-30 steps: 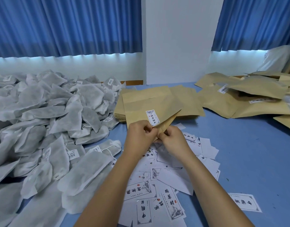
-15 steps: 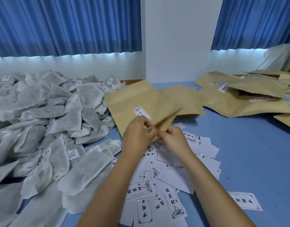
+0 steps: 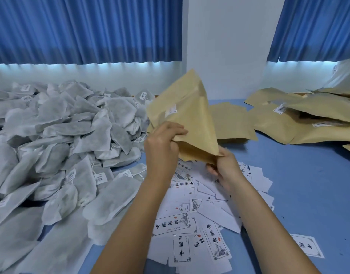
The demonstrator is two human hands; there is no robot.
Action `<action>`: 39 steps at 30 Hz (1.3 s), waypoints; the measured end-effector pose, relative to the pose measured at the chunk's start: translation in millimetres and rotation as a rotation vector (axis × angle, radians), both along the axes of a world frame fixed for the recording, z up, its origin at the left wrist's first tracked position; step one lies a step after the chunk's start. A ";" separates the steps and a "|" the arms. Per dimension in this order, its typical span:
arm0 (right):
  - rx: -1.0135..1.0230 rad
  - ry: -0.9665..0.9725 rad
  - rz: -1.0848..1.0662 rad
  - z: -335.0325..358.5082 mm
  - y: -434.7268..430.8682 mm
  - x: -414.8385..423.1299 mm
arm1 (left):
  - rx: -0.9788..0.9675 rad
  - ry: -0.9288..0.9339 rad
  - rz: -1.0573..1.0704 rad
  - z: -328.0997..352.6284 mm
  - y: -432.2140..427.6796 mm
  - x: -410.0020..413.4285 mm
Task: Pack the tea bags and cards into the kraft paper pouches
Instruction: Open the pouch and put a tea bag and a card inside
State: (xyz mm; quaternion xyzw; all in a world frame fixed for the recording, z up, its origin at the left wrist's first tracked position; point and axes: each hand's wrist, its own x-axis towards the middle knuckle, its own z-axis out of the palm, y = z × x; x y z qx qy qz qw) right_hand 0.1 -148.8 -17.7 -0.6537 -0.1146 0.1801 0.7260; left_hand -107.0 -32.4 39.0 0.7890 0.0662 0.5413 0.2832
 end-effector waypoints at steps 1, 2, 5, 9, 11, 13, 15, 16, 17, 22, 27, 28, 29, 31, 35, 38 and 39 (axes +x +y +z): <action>0.006 -0.003 -0.002 0.6 1.2 -0.4 | -0.087 0.096 -0.040 3.4 4.5 -4.0; 0.008 -0.010 -0.012 1.2 2.5 -0.2 | -0.154 0.233 -0.078 5.3 8.0 -9.5; 0.027 -0.043 -0.050 3.0 2.1 2.7 | -0.198 0.901 0.135 -11.1 24.9 -28.9; 0.125 -0.001 -0.075 3.6 -0.3 5.0 | -0.244 1.596 0.531 -31.7 30.1 -63.6; 0.143 0.006 -0.090 4.3 -0.4 3.2 | -0.205 1.555 0.530 -33.6 31.8 -69.7; 0.147 0.011 -0.095 5.3 -0.9 2.2 | -0.134 1.376 0.556 -31.4 37.7 -70.0; 0.165 0.037 -0.104 6.6 -1.5 1.1 | 0.003 1.096 0.599 -28.3 43.5 -68.3; 0.181 0.056 -0.108 7.3 -1.9 0.5 | 0.076 0.933 0.580 -28.1 48.2 -65.3; 0.201 0.074 -0.110 8.0 -2.1 -0.2 | 0.144 0.820 0.534 -30.3 53.8 -61.0; 0.242 0.134 -0.127 11.4 -2.2 -3.2 | 0.314 1.178 0.305 -58.2 70.2 -46.9; 0.252 0.177 -0.143 12.6 -3.1 -3.3 | 0.197 0.864 0.325 -53.5 72.0 -47.4; 0.255 0.180 -0.139 12.7 -3.2 -3.3 | 0.174 0.753 0.339 -46.1 69.8 -49.7; 0.252 0.183 -0.139 12.7 -3.2 -3.2 | 0.170 0.647 0.380 -39.0 67.4 -52.8; 0.240 0.186 -0.150 12.9 -3.1 -3.3 | 0.198 0.514 0.521 -26.7 59.6 -60.2; 0.231 0.181 -0.158 13.3 -3.3 -5.4 | 0.264 0.649 0.792 -16.8 44.8 -69.8; 0.228 0.178 -0.156 13.7 -3.6 -7.2 | 0.419 0.484 0.766 -19.0 44.4 -75.0; 0.229 0.180 -0.159 13.7 -3.9 -7.7 | 0.456 0.386 0.756 -20.3 46.7 -76.9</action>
